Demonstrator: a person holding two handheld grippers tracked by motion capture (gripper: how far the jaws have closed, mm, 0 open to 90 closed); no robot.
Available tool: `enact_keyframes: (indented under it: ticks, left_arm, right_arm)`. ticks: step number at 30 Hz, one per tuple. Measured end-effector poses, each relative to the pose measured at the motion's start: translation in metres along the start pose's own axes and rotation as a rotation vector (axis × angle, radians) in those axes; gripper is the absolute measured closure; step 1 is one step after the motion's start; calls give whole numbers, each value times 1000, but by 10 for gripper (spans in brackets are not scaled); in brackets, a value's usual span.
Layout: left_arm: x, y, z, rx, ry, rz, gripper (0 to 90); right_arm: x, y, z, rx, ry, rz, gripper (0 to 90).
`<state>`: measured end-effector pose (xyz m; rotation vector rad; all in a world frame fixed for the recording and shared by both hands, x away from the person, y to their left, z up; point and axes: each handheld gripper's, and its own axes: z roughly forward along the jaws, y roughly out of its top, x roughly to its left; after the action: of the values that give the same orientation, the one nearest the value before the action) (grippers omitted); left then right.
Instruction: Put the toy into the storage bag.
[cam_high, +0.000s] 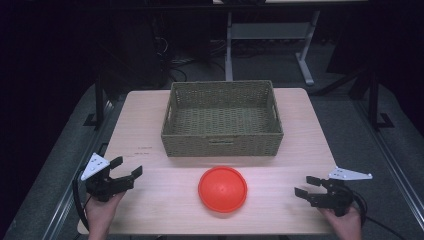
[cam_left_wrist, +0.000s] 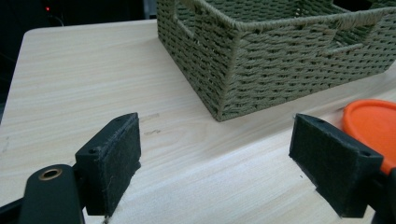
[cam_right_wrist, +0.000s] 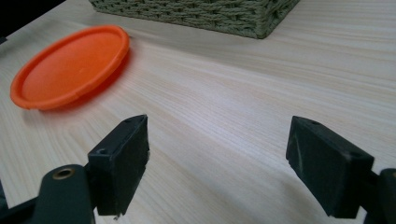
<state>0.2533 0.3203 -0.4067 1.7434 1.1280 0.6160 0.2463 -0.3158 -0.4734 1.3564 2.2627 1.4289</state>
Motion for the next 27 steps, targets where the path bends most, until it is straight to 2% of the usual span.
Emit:
enact_keyframes:
  ticks: [7,12,17,22,27]
  left_arm:
    - [6,-1,1,2,-8,27,161]
    - [10,-2,4,15,-11,27,161]
    - [9,-3,5,25,0,48,161]
    - [9,-3,4,18,-3,45,161]
    - [10,-4,5,31,-1,50,161]
  right_arm:
    - [-2,-1,-1,-2,1,14,202]
    - [3,2,4,12,8,-9,202]
    - [9,2,9,45,26,-37,202]
    - [13,3,10,40,36,-43,202]
    - [17,6,14,45,42,-63,200]
